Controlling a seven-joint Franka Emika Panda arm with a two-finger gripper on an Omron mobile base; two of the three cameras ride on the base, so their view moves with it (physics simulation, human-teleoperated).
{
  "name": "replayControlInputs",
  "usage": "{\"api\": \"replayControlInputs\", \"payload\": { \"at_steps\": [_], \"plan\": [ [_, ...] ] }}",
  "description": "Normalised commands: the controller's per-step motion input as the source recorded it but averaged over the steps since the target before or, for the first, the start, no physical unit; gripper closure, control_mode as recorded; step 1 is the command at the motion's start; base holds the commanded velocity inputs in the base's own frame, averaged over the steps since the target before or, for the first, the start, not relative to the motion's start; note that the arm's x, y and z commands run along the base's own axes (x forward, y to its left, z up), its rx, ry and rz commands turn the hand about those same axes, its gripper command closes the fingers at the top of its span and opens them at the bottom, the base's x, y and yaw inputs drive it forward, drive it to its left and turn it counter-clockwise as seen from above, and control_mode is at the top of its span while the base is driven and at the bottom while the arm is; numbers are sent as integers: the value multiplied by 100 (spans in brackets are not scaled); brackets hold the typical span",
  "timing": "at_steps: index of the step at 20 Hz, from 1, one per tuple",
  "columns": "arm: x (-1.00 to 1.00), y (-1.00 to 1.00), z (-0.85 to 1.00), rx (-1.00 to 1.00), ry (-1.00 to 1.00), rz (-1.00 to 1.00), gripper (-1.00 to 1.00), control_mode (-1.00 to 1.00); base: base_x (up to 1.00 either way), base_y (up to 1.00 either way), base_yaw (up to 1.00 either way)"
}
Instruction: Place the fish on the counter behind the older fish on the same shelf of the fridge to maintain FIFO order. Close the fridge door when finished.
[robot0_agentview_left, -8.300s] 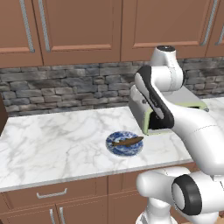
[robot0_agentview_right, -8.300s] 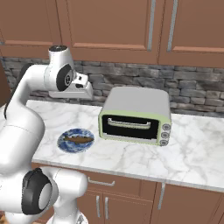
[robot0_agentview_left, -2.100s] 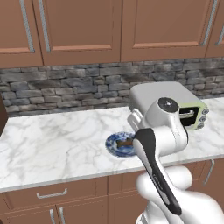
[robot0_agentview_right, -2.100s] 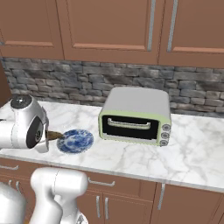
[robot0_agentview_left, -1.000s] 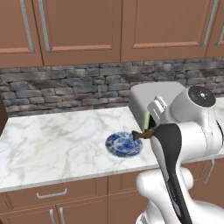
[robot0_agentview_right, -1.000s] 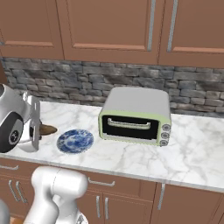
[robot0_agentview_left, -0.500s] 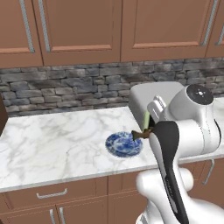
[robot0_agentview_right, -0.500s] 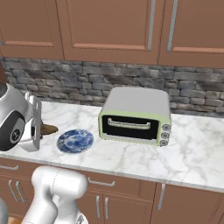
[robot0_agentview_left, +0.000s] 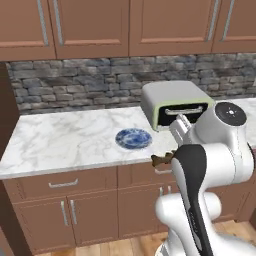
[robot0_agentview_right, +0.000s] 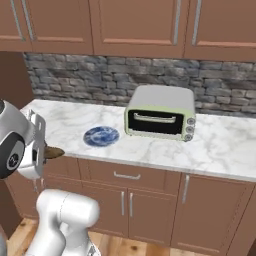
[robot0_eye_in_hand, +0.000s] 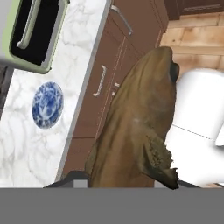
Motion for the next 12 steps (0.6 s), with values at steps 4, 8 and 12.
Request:
{"api": "replayControlInputs", "payload": {
  "at_steps": [4, 8, 12],
  "plan": [
    [0, 0, 0, 0, 0, 0, 100, 100, -100, 24, 18],
    [0, 0, 0, 0, 0, 0, 100, 100, -99, 22, 29],
    [0, 0, 0, 0, 0, 0, 100, 100, -84, 0, 49]
  ]
}}
